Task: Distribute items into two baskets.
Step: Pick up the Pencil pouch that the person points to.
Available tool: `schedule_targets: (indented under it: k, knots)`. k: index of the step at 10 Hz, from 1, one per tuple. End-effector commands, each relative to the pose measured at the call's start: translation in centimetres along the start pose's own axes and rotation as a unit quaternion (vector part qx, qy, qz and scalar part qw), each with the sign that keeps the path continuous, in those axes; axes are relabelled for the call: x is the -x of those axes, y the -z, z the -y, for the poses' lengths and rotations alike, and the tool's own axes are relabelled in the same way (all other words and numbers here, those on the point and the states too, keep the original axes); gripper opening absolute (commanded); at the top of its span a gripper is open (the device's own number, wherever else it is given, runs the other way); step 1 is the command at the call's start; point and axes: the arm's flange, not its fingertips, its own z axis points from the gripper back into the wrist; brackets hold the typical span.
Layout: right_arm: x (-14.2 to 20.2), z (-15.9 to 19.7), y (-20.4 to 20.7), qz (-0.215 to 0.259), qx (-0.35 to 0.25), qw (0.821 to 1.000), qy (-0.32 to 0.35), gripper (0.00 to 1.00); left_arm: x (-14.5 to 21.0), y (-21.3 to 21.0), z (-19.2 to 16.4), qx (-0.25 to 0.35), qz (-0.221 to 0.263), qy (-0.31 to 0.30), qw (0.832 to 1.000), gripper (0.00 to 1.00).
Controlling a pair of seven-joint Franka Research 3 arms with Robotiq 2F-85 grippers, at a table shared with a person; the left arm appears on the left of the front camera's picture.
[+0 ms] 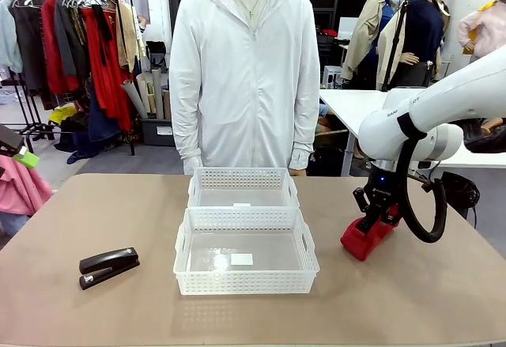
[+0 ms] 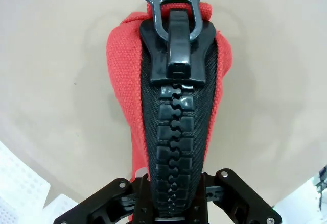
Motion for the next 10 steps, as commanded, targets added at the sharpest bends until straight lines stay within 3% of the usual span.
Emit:
schedule_targets:
  k: [1,3,5,7,9,10]
  knots:
    - [0.0,0.2,0.2,0.001,-0.009,1.000,0.006,0.00,0.1,0.0,0.0,0.005,0.002,-0.001,1.000,0.98]
    - [0.0,0.0,0.0,0.000,0.000,1.000,0.000,0.00,0.1,0.0,0.0,0.005,0.002,-0.001,1.000,0.98]
    - [0.2,-0.9,-3.3,-0.017,0.067,0.984,-0.165,0.00,0.1,0.0,0.0,0.005,0.002,-0.001,1.000,0.98]
    - [-0.2,-0.9,-6.5,-0.050,0.060,0.962,-0.262,0.00,0.1,0.0,0.0,0.005,0.002,-0.001,1.000,0.98]
    - [0.0,-0.2,-10.9,-0.073,0.064,0.920,-0.381,0.00,0.1,0.0,0.0,0.005,0.002,-0.001,1.000,0.98]
    - [0.4,0.1,-12.8,-0.079,0.083,0.888,-0.445,0.00,0.1,0.0,0.0,0.005,0.002,-0.001,1.000,0.98]
